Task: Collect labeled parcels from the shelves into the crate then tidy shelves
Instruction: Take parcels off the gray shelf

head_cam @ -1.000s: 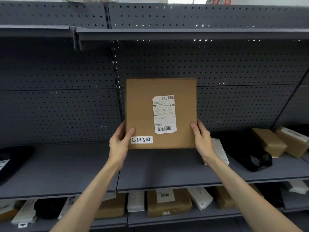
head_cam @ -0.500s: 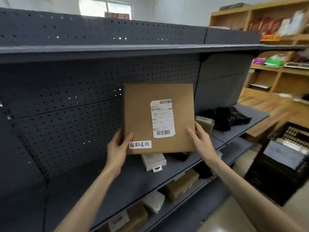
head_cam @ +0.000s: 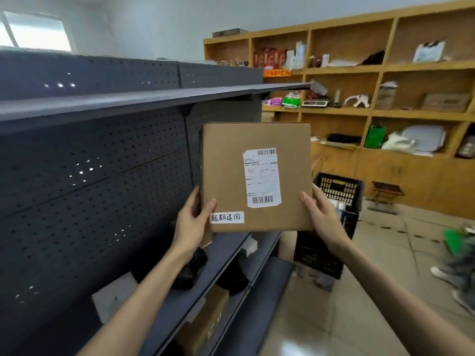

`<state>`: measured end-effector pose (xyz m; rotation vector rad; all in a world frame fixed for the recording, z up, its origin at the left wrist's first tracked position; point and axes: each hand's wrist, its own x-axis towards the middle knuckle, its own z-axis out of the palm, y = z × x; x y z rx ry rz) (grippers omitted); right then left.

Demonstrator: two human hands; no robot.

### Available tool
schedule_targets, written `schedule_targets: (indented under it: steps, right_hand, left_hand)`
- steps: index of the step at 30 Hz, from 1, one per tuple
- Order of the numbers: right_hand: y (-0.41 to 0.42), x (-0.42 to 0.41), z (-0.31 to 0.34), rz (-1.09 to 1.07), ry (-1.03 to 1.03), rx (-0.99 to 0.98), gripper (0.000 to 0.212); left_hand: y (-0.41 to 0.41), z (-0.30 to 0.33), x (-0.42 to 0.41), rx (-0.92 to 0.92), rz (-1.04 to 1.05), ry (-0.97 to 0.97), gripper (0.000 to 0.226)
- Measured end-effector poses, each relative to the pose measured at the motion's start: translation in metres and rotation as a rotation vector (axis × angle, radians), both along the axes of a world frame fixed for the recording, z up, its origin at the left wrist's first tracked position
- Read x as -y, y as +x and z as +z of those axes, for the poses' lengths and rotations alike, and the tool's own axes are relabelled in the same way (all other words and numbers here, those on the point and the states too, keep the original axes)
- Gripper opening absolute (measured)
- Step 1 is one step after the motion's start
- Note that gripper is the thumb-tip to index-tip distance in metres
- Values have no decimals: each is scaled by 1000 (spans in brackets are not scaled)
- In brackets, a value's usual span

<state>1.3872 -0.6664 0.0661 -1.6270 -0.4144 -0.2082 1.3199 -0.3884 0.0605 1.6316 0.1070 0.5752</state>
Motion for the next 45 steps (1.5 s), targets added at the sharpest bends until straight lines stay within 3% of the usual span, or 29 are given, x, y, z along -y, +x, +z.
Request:
schedule_targets:
  steps: [19,31,38,45]
  right_hand:
    - [170,210,32,-366,-16,92,52]
    - [275,241,26,-508,-42,34,51]
    - [372,244,32,-541,-103,3,65]
    - [454,247,24,-568,-116,3,52]
  left_hand:
    - [254,44,198,116,-372,-5,49]
    - [386,44,240,97,-446,-42,47]
    - [490,44,236,109,-454,-2,54]
    - [586,28,243,100,-524,-6,43]
